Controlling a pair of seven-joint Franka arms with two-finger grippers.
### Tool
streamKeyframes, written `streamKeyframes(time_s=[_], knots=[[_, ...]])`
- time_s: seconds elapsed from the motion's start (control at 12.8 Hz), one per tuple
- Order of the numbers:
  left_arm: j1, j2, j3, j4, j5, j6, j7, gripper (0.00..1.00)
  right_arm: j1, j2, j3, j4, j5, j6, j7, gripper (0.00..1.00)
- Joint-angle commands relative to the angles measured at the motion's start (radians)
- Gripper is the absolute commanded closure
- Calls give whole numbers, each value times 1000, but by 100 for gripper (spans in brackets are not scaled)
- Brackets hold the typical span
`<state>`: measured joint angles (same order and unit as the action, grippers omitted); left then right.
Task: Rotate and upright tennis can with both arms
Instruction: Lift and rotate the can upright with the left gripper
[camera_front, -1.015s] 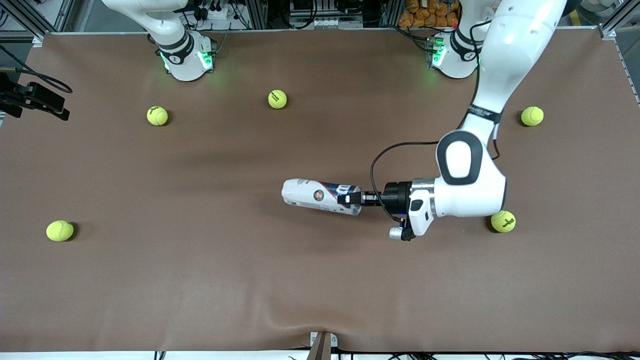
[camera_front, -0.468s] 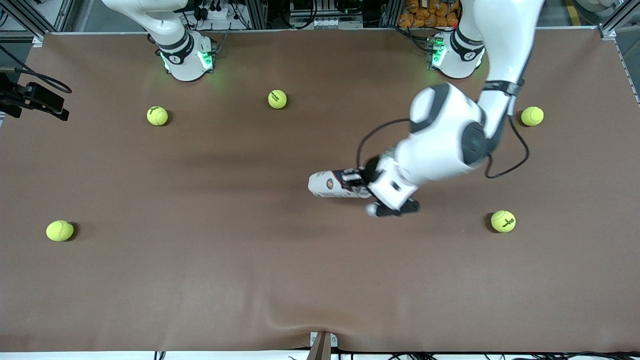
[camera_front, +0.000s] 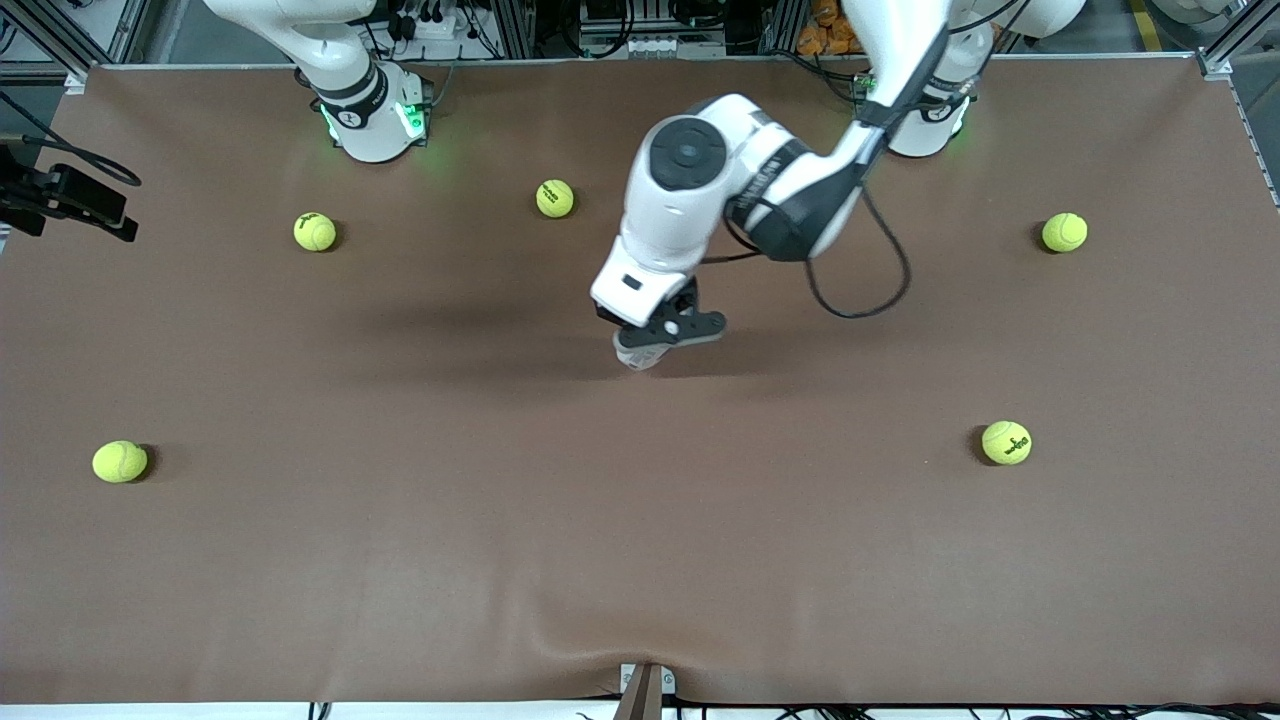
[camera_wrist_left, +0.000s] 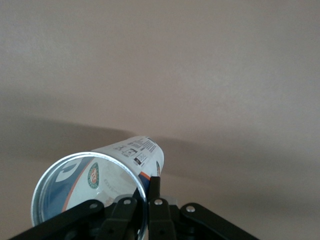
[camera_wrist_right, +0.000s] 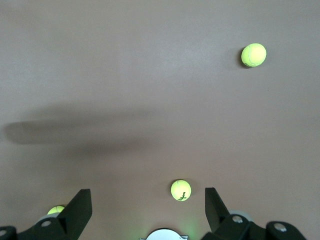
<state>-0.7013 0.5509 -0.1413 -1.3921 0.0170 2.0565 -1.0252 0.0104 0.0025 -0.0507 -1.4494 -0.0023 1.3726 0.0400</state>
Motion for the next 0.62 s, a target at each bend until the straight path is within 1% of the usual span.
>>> streamKeyframes(time_s=[0.0,0.23,0.39,0.47,0.55], knots=[[-58,64,23,42,122,5,-82,100,-32,-4,3,6,21,-10,11,0],[-106,112,37,45,239,10,-93,100,-38,-4,5,6,21,-10,9,0],[-106,116,37,47,242,13,-93,100,-35,-4,5,6,21,-9,8,0],[-106,115,37,45,242,13,-95,76,-35,-1,5,6,22,-6,8,0],[-106,112,37,45,244,14,-95,1,-33,-1,5,6,22,-4,8,0]])
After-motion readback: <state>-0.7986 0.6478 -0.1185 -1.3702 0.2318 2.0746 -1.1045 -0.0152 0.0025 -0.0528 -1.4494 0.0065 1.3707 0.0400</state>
